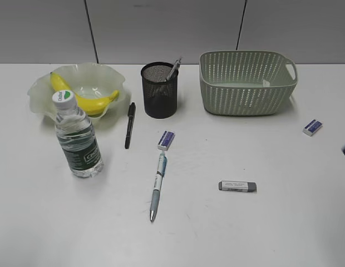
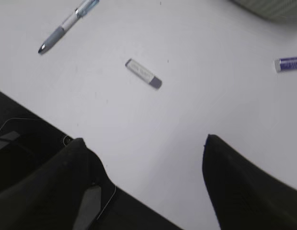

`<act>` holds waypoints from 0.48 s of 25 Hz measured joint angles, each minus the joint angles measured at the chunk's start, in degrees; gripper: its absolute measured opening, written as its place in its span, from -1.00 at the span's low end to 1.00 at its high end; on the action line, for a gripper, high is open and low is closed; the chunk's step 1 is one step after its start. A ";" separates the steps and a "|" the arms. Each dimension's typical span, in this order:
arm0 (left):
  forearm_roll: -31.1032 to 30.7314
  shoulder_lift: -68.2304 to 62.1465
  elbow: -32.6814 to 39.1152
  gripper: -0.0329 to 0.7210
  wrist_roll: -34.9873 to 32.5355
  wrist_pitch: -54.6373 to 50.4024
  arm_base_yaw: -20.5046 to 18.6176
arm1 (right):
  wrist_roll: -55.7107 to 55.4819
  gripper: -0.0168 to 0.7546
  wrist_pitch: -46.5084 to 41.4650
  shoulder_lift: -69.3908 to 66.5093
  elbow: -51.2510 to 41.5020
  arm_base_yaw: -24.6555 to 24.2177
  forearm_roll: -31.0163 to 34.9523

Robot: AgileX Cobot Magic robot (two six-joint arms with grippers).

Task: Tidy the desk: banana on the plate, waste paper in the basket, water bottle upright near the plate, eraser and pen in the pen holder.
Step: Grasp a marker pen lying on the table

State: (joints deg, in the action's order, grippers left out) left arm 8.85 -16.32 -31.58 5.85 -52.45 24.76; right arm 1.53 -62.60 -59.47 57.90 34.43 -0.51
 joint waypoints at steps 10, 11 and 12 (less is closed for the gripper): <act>6.79 -25.97 -10.51 0.13 -0.30 16.34 0.00 | -0.20 0.56 -0.41 39.04 -23.59 0.00 -2.86; 6.92 -29.90 -12.74 0.13 -0.26 16.47 0.00 | -0.20 0.56 -0.31 42.29 -25.23 0.00 -2.90; 7.12 -34.69 -15.50 0.13 -0.31 16.54 0.00 | -0.26 0.56 0.09 45.95 -26.47 0.00 -2.90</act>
State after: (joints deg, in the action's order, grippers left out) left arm 15.97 -51.01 -47.09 5.53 -35.91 24.76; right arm 1.27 -62.51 -13.52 31.43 34.43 -3.41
